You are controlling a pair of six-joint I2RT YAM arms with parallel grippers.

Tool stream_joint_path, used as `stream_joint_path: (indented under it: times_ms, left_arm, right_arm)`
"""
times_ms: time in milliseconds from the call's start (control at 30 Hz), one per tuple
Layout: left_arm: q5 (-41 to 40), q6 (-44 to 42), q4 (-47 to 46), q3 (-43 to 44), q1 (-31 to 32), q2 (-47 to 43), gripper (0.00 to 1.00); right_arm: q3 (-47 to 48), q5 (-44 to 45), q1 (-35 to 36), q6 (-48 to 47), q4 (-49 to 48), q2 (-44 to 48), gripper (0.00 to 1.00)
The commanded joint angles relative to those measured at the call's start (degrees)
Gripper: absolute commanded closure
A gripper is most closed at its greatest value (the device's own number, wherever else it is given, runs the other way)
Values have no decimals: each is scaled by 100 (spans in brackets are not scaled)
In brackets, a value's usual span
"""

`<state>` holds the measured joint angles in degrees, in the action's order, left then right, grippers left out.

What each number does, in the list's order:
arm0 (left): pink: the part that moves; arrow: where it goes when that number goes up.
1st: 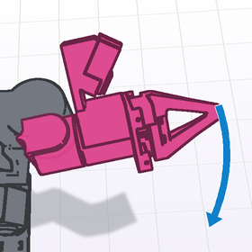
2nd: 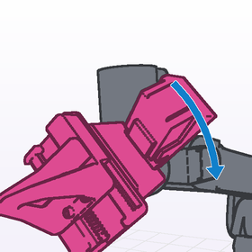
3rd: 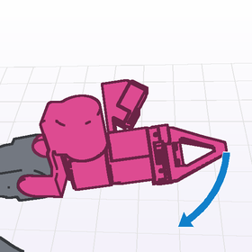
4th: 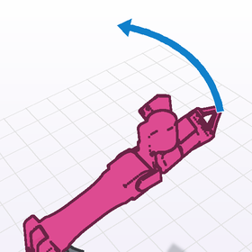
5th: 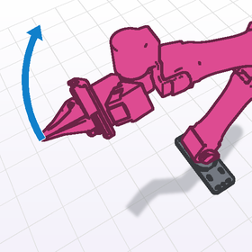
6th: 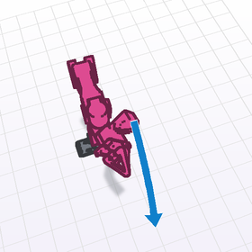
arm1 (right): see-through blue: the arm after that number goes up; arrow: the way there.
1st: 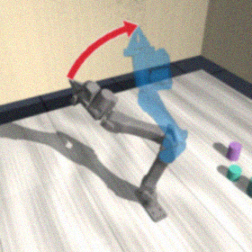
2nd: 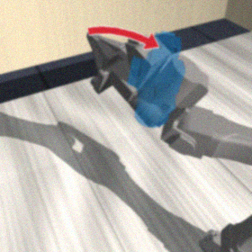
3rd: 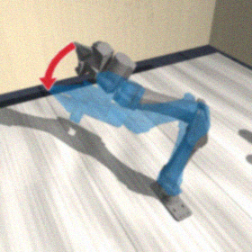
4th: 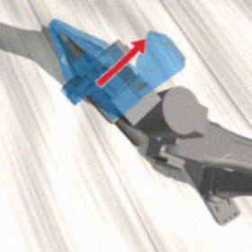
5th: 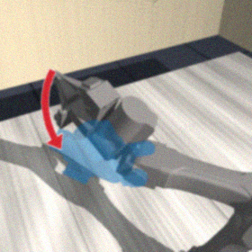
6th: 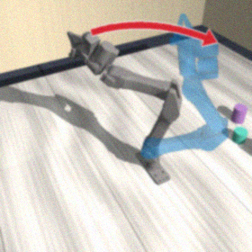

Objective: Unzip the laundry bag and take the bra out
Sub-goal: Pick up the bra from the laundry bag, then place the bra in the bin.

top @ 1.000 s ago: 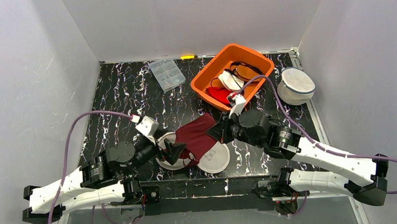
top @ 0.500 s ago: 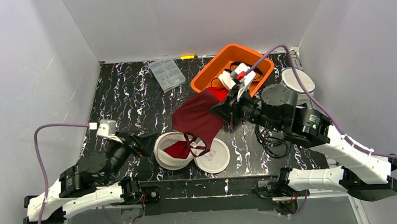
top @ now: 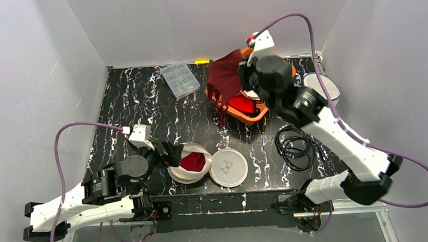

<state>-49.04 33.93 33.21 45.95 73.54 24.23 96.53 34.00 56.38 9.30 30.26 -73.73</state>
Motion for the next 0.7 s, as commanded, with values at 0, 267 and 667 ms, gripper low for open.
stream_joint_path:
  times_ms: [0,267,667]
  left_arm:
    - [-384,500,398,229,21,221,2]
    - [-329,1455,543,-481,21,66,5]
    - [-513,2161,877,-894,21,-9,5]
  right_arm:
    - [-216,-583,-1734,764,-776,-284,99]
    - [-1508,-2194,-3473,1799,-2835,-562,99]
    - [-1645,-3921,-4169,2051,-3855,-1785,99]
